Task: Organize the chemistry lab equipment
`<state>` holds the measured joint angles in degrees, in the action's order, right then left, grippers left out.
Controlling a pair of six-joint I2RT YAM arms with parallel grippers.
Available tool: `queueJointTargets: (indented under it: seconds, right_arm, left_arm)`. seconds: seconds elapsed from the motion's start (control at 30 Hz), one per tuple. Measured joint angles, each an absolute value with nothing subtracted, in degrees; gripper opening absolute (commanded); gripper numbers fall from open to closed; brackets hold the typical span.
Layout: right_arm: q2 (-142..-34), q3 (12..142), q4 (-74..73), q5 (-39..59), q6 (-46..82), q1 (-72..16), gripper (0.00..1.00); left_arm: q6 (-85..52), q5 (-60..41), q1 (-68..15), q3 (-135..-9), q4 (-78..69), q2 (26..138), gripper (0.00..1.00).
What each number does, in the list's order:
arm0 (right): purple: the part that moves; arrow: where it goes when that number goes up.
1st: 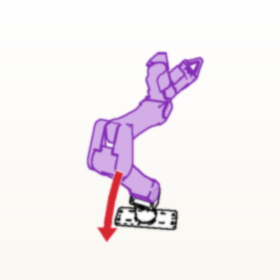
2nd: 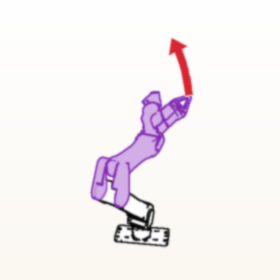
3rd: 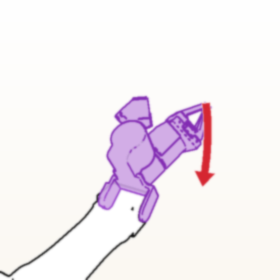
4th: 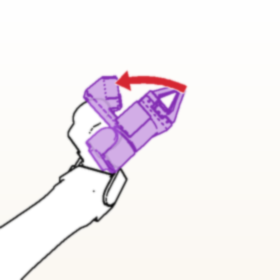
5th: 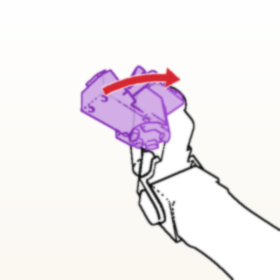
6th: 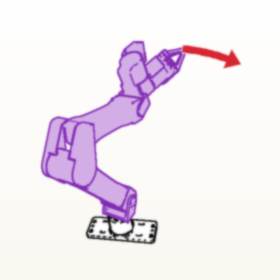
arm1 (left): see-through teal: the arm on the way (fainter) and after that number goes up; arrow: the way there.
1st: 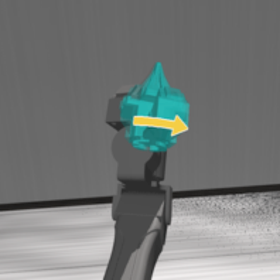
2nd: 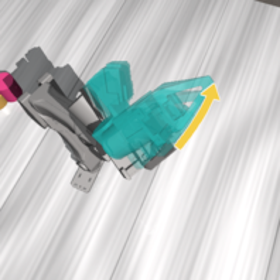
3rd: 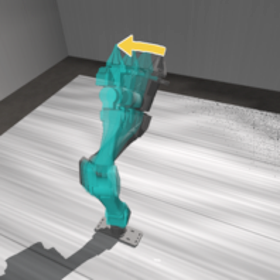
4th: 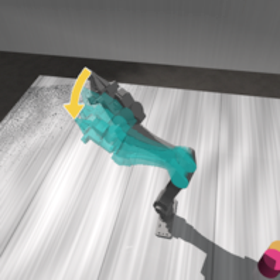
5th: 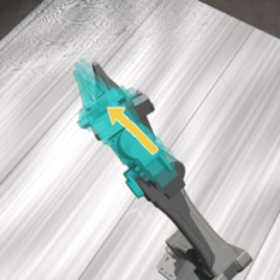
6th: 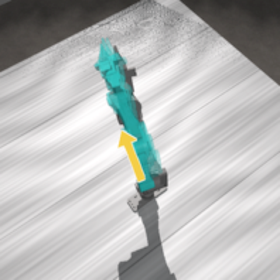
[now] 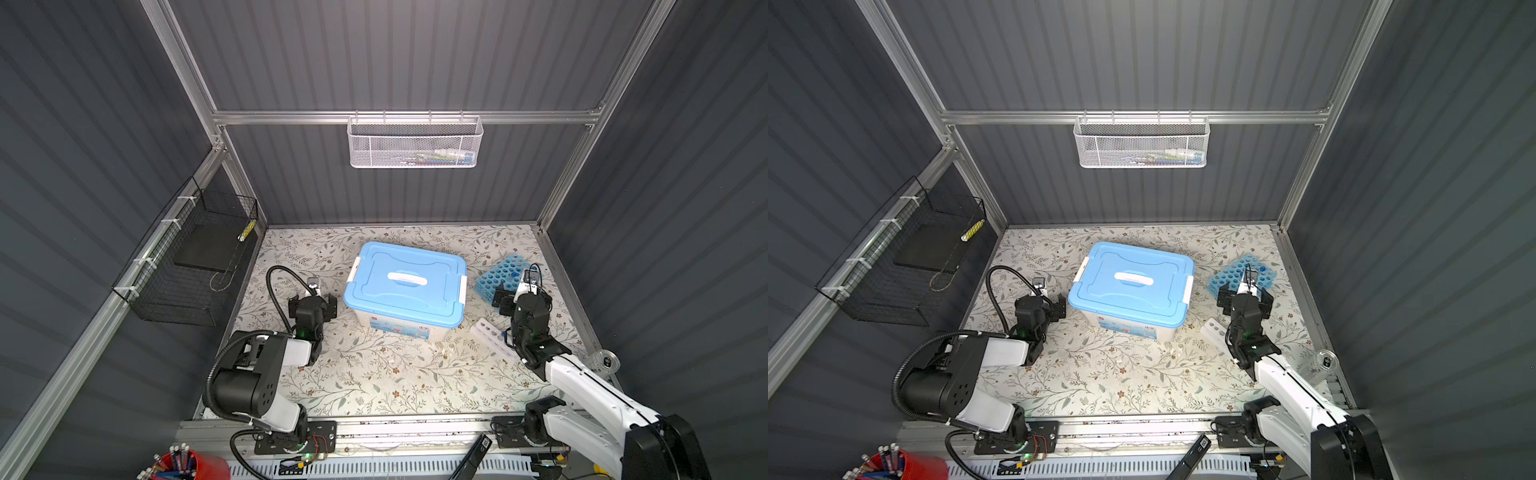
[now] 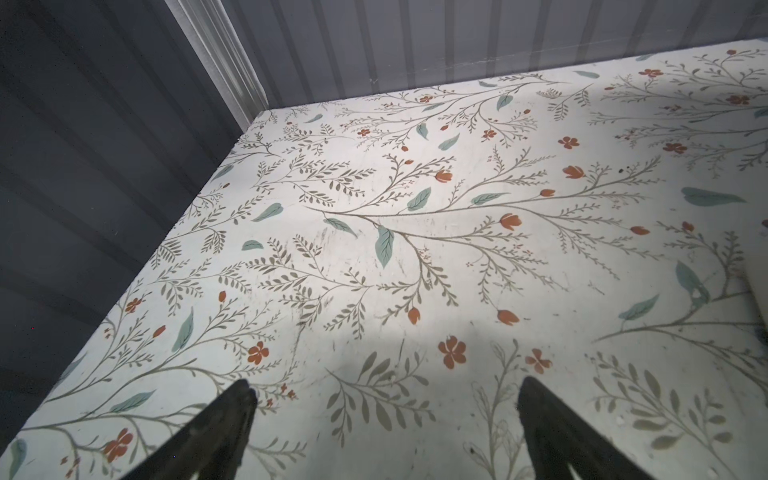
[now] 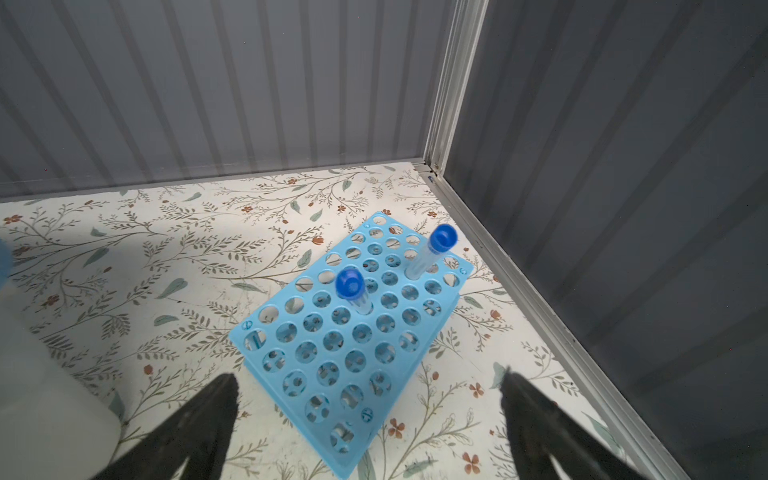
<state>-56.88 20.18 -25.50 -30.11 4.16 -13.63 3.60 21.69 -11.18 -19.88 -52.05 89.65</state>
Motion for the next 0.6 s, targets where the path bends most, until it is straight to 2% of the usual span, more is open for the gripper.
queueJointTargets:
  seconds: [0.1,0.27,0.47,0.6]
  right_arm:
    - [-60.6,16.7,-33.1,-27.7,3.8,-10.1,0.99]
    - [-72.8,13.5,-46.0,-23.5,1.9,-5.2,0.99]
    - [-83.0,14.2,-58.4,-16.3,1.6,-1.4,0.99]
    - [-83.7,14.3,-59.8,-13.3,1.6,-0.8,0.99]
  left_arm:
    - [3.9,20.9,-10.7,-18.8,-58.1,92.9,1.00]
    - [4.6,19.2,-10.4,-16.9,-67.5,98.5,1.00]
    - [5.0,18.1,-10.4,-16.7,-69.9,99.1,1.00]
    - [5.0,18.2,-10.4,-18.3,-68.4,99.1,1.00]
